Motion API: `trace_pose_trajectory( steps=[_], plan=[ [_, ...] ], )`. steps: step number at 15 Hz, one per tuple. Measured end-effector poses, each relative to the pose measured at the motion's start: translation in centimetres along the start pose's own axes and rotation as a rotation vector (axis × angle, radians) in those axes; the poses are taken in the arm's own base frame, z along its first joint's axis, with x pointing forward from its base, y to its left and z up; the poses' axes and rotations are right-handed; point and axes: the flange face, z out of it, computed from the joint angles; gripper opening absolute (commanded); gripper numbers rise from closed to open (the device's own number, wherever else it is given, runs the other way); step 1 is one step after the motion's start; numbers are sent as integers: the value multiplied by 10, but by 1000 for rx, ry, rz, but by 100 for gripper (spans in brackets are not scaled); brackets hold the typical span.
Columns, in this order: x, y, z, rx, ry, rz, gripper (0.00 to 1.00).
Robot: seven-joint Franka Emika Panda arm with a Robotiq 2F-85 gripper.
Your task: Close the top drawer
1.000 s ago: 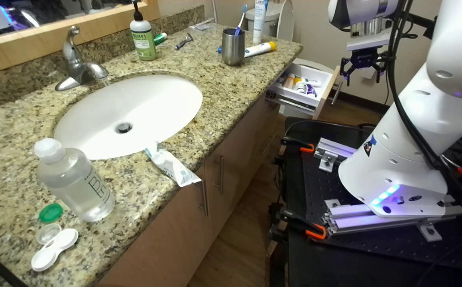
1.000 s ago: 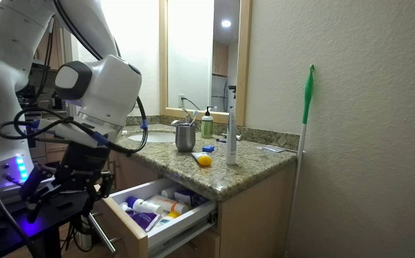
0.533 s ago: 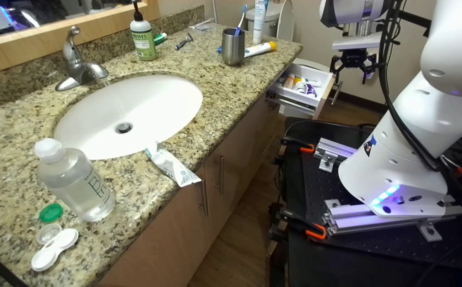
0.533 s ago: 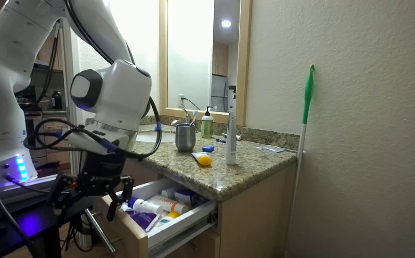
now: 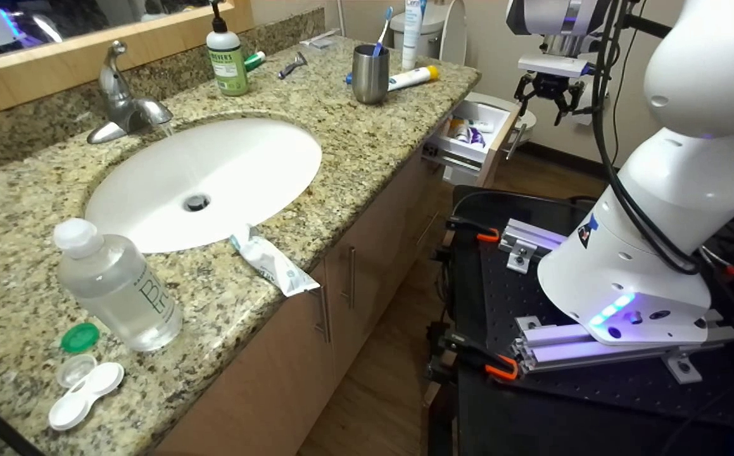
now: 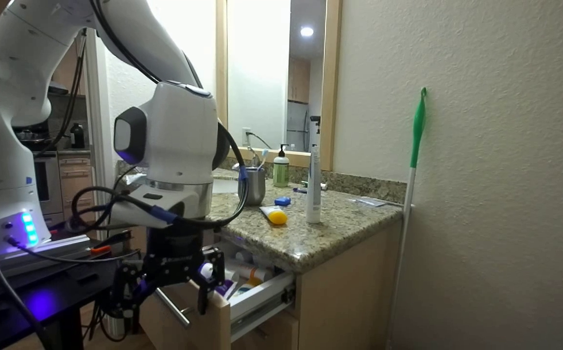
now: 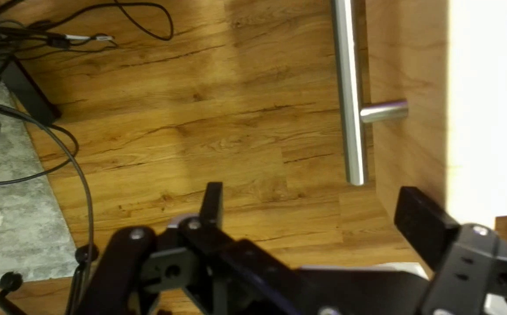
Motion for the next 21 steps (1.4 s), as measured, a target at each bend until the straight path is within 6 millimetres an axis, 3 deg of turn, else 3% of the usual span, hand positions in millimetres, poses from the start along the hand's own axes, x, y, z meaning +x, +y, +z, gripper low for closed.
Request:
trace_pose_trajectory(
  steps=[5,12,14,17,21],
  plan=[
    [6,-30,6,157,-80,-10,100],
    [-27,-84,-3,207,-374,-112,100],
    [-32,-84,-5,195,-402,-176,100],
    [-41,-59,-6,58,-434,-311,100],
    [-43,11,-32,-136,-412,-481,100]
  ],
)
